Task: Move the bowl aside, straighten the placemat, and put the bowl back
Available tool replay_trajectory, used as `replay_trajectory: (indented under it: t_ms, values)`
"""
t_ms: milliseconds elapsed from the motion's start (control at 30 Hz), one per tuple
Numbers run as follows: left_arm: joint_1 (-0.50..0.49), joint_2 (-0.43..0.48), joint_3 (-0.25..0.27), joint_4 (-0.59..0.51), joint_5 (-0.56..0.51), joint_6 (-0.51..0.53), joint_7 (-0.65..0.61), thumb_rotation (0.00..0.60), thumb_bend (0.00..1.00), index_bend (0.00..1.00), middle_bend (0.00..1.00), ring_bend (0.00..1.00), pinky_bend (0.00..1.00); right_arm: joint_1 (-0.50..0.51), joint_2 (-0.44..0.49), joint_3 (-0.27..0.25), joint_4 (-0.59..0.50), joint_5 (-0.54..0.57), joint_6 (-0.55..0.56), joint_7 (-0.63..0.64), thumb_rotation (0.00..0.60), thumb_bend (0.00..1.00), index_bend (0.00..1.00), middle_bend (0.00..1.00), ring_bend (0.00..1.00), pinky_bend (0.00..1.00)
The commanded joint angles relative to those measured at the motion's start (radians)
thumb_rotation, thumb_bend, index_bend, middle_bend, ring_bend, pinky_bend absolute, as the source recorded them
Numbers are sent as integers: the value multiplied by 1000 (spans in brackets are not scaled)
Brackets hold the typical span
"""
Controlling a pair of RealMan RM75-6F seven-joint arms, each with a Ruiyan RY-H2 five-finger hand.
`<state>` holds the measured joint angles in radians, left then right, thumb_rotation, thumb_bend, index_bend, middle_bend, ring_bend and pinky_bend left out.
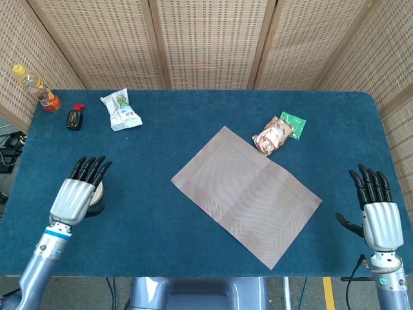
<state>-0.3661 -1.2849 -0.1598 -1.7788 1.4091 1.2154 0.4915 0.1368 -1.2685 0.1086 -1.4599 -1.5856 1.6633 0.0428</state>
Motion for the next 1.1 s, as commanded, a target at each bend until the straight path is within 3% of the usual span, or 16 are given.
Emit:
replay_trajectory:
  t_ms: [33, 267, 567, 933, 1100]
  values:
    - [-84, -84, -51, 37, -83, -70, 86, 600, 88, 9, 0, 0, 0, 2, 16, 5, 7, -1, -6, 36, 600, 214, 39, 0, 0, 0]
    - [-203, -216, -91, 139, -165, -144, 200, 600, 91, 28, 0, 0, 0, 0, 40, 24, 4, 19, -8, 104, 600, 214, 39, 0, 0, 0]
    - [-357, -370, -131, 291, -348, -224, 343, 600, 91, 52, 0, 0, 0, 2, 54, 26, 8, 29, -34, 180, 600, 214, 39, 0, 0, 0]
    - [-463, -457, -117, 424, -489, -264, 438, 600, 92, 30, 0, 0, 0, 5, 63, 25, -5, 24, -46, 199, 600, 214, 39, 0, 0, 0]
    - [-494, -499, -103, 491, -509, -272, 423, 600, 92, 12, 0, 0, 0, 2, 65, 25, -13, 21, -43, 196, 600, 214, 39, 0, 0, 0]
